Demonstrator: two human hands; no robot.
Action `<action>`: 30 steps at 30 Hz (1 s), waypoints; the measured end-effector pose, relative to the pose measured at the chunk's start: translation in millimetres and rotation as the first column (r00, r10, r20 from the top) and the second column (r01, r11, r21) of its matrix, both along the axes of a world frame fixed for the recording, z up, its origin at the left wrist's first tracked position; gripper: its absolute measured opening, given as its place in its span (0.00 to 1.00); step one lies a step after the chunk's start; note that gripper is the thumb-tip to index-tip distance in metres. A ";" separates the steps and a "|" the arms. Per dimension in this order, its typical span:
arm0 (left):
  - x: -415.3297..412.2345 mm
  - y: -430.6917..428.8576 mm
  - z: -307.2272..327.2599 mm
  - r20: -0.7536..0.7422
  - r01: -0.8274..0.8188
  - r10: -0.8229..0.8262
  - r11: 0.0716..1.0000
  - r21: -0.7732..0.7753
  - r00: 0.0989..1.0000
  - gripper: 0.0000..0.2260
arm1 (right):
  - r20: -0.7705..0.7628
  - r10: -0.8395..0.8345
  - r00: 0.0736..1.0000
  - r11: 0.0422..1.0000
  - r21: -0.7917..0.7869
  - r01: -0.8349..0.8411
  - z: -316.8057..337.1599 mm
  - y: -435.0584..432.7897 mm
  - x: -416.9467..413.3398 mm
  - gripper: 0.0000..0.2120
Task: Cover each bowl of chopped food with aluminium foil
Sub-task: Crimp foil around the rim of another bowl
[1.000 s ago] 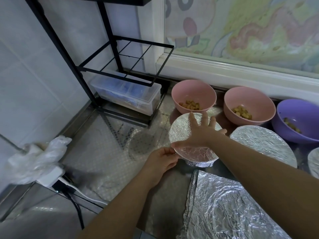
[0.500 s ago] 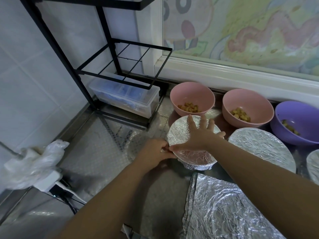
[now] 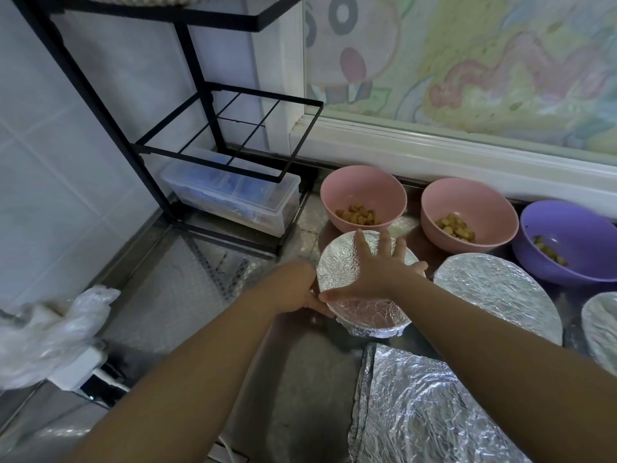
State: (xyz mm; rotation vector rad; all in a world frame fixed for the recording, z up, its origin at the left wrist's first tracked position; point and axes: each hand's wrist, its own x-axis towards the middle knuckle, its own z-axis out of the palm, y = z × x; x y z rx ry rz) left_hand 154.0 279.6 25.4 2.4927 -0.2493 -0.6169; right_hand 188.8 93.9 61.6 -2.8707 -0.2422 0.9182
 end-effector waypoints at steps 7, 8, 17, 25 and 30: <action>-13.1 0.5 3.4 0.067 -0.237 0.233 0.970 0.056 0.970 0.12 | -0.010 -0.004 1.000 1.000 0.004 0.004 2.0 -0.6 -0.4 0.72; -17.5 -2.5 6.6 0.102 -0.341 0.341 0.940 -0.019 0.934 0.11 | -0.010 -0.004 1.000 1.000 0.006 0.004 1.8 -0.8 -0.5 0.72; -35.1 -27.7 23.8 0.047 -0.538 0.586 0.770 -0.344 0.809 0.18 | 0.010 -0.002 1.000 1.000 0.009 0.002 -1.0 0.4 0.6 0.73; -27.6 -31.2 26.0 -0.084 -0.629 0.649 0.686 -0.365 0.757 0.16 | 0.029 -0.012 0.999 1.000 0.023 0.012 -3.5 0.2 0.3 0.74; -27.8 -32.8 22.3 -0.143 -0.661 0.680 0.606 -0.443 0.719 0.18 | 0.010 -0.071 0.997 0.997 0.011 0.071 1.3 4.1 -4.8 0.73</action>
